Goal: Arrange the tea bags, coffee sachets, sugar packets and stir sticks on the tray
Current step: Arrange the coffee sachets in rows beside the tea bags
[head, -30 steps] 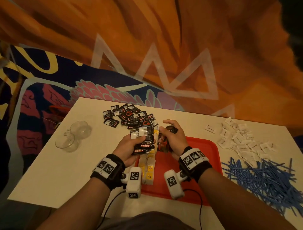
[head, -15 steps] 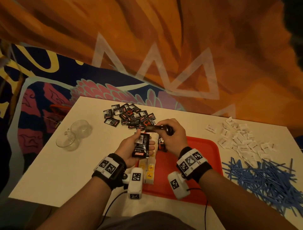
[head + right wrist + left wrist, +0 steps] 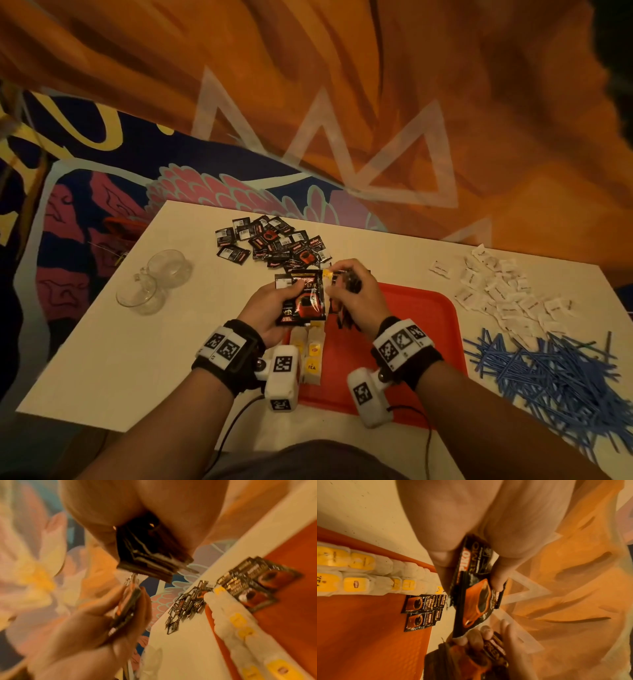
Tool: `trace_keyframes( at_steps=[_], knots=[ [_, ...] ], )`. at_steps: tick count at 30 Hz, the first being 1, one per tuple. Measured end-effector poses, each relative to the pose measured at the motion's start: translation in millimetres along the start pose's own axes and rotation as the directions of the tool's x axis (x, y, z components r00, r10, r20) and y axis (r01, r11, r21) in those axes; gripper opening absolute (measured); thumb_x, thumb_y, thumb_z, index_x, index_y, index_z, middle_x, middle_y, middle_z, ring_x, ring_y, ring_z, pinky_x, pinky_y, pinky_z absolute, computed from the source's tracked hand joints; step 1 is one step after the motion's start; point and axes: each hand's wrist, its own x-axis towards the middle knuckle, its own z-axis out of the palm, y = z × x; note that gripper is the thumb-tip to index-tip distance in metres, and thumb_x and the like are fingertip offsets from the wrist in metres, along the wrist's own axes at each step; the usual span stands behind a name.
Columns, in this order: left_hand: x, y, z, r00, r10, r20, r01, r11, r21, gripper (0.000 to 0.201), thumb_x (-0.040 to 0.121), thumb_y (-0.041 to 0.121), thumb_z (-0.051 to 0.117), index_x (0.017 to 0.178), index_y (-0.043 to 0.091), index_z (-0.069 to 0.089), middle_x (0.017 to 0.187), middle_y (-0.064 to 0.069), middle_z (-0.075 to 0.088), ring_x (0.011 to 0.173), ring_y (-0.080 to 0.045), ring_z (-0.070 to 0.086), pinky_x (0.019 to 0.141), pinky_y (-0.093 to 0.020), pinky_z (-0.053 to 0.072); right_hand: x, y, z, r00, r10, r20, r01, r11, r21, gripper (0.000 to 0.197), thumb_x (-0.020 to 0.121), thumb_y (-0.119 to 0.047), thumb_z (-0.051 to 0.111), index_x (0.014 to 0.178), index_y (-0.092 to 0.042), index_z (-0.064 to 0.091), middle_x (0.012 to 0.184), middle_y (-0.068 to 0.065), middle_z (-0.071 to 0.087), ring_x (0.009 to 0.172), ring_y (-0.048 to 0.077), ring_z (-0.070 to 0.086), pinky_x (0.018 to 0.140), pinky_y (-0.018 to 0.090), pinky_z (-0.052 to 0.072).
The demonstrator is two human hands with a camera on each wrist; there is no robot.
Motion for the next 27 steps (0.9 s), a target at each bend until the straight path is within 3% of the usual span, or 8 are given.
trace_keyframes(
  at_steps=[2,5,10,14,17,21,24,27],
  knots=[
    [-1.1,0.3,1.7,0.999,0.026,0.036,-0.026,1.000,0.015,0.029,0.095,0.010,0.060,0.121,-0.004,0.062,0.105,-0.023,0.072,0.086,-0.032,0.073,0.064,-0.037,0.059,4.0,5.9,5.7,0.989,0.145,-0.009,-0.142,0.980,0.140,0.035,0.072,-0.027,0.084,0.097,-0.027,0.059,0.094,0.002,0.060,0.077,0.017,0.060,0.060,0.029,0.053],
    [-3.2,-1.3,6.5,0.996,0.044,0.074,-0.046,0.999,0.024,0.025,0.096,0.009,0.059,0.116,-0.005,0.063,0.099,-0.021,0.072,0.081,-0.029,0.072,0.063,-0.035,0.059,10.6,19.9,14.8,0.978,0.209,0.001,-0.209,0.974,0.082,0.058,0.056,-0.047,0.093,0.101,-0.026,0.063,0.110,0.003,0.066,0.100,0.023,0.065,0.086,0.043,0.055],
    [-0.8,0.8,7.2,0.998,0.018,0.058,-0.015,0.999,-0.045,0.029,0.098,0.016,0.055,0.122,0.001,0.061,0.108,-0.021,0.068,0.085,-0.031,0.069,0.061,-0.037,0.060,8.2,4.7,15.4,0.981,0.196,0.002,-0.188,0.939,0.287,0.023,0.074,-0.003,0.081,0.086,-0.019,0.068,0.097,0.014,0.073,0.094,0.037,0.070,0.086,0.052,0.056],
    [1.2,5.4,1.7,0.994,0.098,-0.045,-0.099,0.994,-0.034,0.020,0.097,0.000,0.048,0.113,0.001,0.060,0.105,-0.020,0.068,0.088,-0.030,0.068,0.072,-0.042,0.060,9.1,1.3,8.2,0.979,0.175,-0.108,-0.129,0.931,0.340,0.033,0.081,0.007,0.070,0.068,-0.023,0.063,0.086,0.012,0.071,0.081,0.033,0.070,0.067,0.040,0.058],
    [0.3,9.1,-1.7,0.970,0.218,-0.110,-0.215,0.976,0.036,0.016,0.095,-0.004,0.052,0.095,0.008,0.061,0.096,-0.012,0.070,0.089,-0.026,0.067,0.076,-0.041,0.058,9.7,0.5,2.7,0.966,0.231,-0.119,-0.150,0.870,0.469,0.038,0.083,0.017,0.056,0.073,-0.020,0.056,0.099,0.022,0.069,0.087,0.034,0.072,0.067,0.045,0.057],
    [-1.3,13.5,-0.8,0.837,0.533,-0.120,-0.478,0.821,0.313,0.017,0.089,-0.002,0.067,0.086,0.014,0.062,0.082,0.002,0.071,0.080,-0.014,0.065,0.083,-0.033,0.054,13.4,1.9,0.7,0.953,0.297,-0.053,-0.193,0.735,0.650,0.041,0.086,0.019,0.046,0.106,-0.014,0.060,0.094,0.021,0.066,0.075,0.028,0.067,0.077,0.052,0.055],
    [-6.4,14.3,8.9,0.724,0.690,-0.019,-0.618,0.660,0.427,0.021,0.086,-0.001,0.072,0.085,0.019,0.066,0.087,0.004,0.073,0.085,-0.006,0.069,0.079,-0.021,0.052,13.9,-0.2,3.6,0.934,0.355,0.046,-0.269,0.609,0.746,0.029,0.095,-0.016,0.061,0.123,-0.014,0.055,0.083,0.013,0.063,0.067,0.022,0.061,0.066,0.039,0.055],
    [-9.9,9.7,17.6,0.643,0.754,0.138,-0.706,0.513,0.488,0.027,0.086,-0.003,0.072,0.084,0.025,0.070,0.092,0.006,0.076,0.096,-0.009,0.070,0.089,-0.023,0.054,14.7,-3.7,4.1,0.924,0.359,0.131,-0.325,0.559,0.763,0.050,0.090,-0.052,0.056,0.124,-0.016,0.056,0.087,0.010,0.064,0.069,0.021,0.060,0.069,0.037,0.052]
  ],
)
